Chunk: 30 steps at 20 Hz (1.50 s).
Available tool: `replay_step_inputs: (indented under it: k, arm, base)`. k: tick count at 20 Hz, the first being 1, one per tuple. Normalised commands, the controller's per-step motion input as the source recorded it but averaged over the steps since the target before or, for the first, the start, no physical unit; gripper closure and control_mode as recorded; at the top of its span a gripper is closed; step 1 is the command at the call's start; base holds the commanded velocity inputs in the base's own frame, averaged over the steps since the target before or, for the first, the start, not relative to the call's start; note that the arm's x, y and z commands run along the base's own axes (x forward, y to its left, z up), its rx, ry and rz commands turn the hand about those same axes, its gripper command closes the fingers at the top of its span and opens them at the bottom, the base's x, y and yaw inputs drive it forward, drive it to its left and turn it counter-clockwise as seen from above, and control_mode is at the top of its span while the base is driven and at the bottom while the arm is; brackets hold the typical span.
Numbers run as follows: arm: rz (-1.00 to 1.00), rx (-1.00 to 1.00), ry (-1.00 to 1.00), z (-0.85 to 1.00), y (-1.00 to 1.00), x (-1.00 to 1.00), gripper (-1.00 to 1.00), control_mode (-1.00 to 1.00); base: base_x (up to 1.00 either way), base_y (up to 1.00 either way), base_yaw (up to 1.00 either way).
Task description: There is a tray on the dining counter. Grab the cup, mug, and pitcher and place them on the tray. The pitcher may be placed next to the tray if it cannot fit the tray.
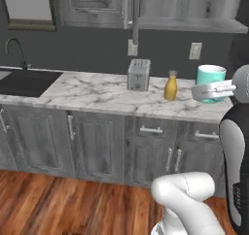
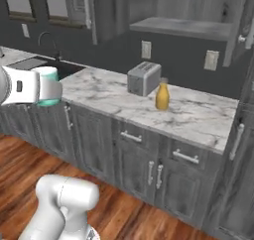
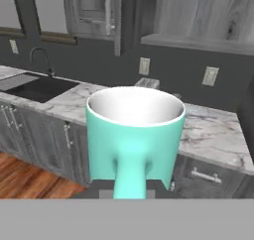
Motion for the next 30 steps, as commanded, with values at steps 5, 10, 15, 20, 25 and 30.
replay_step_inputs:
  k: [5, 10, 15, 20, 25, 30]
  arm:
    - [0.0, 0.0, 0.0, 0.0, 0.0, 0.0, 1.0, 1.0]
    - [0.0, 0.0, 0.0, 0.0, 0.0, 0.0, 1.0, 1.0]
    - [0.0, 0.0, 0.0, 0.0, 0.0, 0.0, 1.0, 1.0]
    - [0.0, 0.0, 0.0, 0.0, 0.0, 0.0, 1.0, 1.0]
    - [0.0, 0.0, 0.0, 0.0, 0.0, 0.0, 1.0, 1.0]
    - [0.0, 0.0, 0.0, 0.0, 0.0, 0.0, 1.0, 1.0]
  base:
    - [-0.2, 0.13, 0.98]
    - [0.0, 0.0, 1.0]
    - [0.02, 0.0, 1.0]
    - [0.42, -0.08, 0.84]
    - [0.84, -0.24, 0.56]
    - [1.0, -0.43, 0.3]
